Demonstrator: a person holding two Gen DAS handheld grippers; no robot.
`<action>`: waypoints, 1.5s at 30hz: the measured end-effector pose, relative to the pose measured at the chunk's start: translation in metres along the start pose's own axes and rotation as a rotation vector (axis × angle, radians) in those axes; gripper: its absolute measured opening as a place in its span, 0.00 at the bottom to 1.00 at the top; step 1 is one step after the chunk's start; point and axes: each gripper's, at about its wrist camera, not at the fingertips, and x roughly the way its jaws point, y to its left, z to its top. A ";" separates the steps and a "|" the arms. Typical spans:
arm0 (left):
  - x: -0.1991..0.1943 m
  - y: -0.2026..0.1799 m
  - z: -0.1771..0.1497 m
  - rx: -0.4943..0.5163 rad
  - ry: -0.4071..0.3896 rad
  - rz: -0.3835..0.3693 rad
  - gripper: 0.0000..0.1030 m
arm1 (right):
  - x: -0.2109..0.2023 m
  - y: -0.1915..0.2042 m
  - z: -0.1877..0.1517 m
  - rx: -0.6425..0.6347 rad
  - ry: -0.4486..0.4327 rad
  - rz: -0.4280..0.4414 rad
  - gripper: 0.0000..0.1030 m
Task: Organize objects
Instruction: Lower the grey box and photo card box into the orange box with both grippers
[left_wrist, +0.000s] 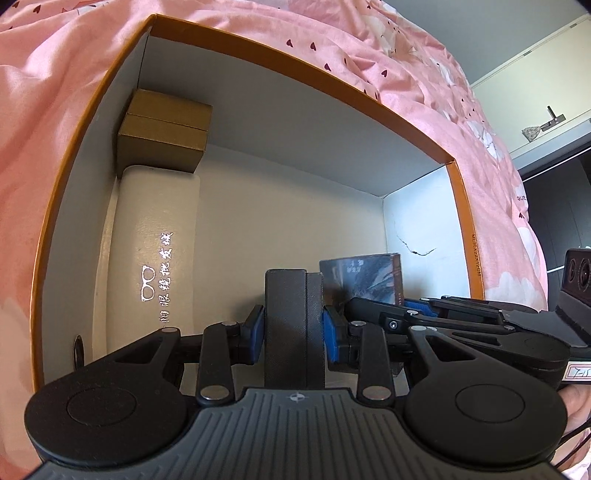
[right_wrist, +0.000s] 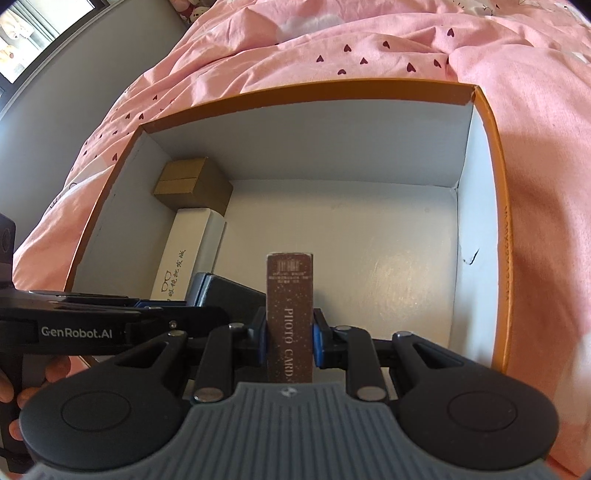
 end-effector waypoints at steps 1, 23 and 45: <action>-0.001 0.001 0.000 0.001 0.003 0.009 0.36 | 0.001 0.000 0.000 0.000 0.004 0.001 0.23; -0.031 -0.011 -0.005 0.057 -0.122 0.183 0.45 | 0.011 0.004 0.000 0.042 0.032 0.013 0.24; -0.017 -0.016 -0.021 0.094 -0.151 0.209 0.45 | 0.015 0.005 0.001 -0.003 0.098 -0.126 0.37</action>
